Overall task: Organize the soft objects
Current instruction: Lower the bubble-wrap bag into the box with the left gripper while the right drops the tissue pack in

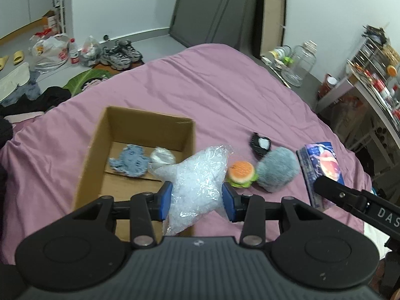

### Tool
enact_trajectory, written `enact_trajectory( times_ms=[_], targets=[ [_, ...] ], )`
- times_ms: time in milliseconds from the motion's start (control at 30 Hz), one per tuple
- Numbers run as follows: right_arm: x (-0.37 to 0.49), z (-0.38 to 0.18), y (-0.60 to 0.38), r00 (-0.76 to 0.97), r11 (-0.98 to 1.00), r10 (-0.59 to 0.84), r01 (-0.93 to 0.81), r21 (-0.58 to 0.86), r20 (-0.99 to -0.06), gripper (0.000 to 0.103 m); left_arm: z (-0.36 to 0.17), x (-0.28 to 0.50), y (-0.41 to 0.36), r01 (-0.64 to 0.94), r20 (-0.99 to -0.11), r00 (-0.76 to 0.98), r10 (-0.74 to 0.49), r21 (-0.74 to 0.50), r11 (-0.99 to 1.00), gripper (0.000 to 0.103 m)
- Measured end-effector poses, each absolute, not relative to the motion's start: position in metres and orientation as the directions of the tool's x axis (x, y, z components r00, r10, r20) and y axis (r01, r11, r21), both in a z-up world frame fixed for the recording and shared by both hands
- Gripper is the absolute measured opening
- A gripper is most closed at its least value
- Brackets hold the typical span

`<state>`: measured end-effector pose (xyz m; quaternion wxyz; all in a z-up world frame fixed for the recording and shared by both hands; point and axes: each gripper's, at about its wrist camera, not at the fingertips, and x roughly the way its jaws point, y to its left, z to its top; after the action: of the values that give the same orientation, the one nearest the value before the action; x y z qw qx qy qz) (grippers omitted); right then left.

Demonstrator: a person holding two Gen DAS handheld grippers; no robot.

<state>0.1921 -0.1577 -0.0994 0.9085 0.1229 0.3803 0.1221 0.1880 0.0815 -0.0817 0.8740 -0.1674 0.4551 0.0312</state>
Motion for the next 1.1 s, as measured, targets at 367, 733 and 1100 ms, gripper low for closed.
enact_trajectory(
  times_ms=[367,733,1100],
  targets=[
    [0.208,-0.107,-0.106,0.649,0.931,0.356,-0.179,0.319,-0.672,0.051,-0.099,0.192,0.133,-0.282,-0.823,0.563,-0.072,-0.274,0.920,0.042],
    [0.226,-0.121,-0.064,0.597,0.915,0.401,-0.222,0.338,-0.695,0.051,-0.124,0.208,0.163,-0.349,-0.855,0.516,-0.055,-0.269,0.898,0.042],
    [0.236,-0.136,-0.038,0.539,0.900,0.435,-0.253,0.354,-0.721,0.051,-0.129,0.221,0.175,-0.371,-0.857,0.513,-0.049,-0.274,0.887,0.046]
  ],
)
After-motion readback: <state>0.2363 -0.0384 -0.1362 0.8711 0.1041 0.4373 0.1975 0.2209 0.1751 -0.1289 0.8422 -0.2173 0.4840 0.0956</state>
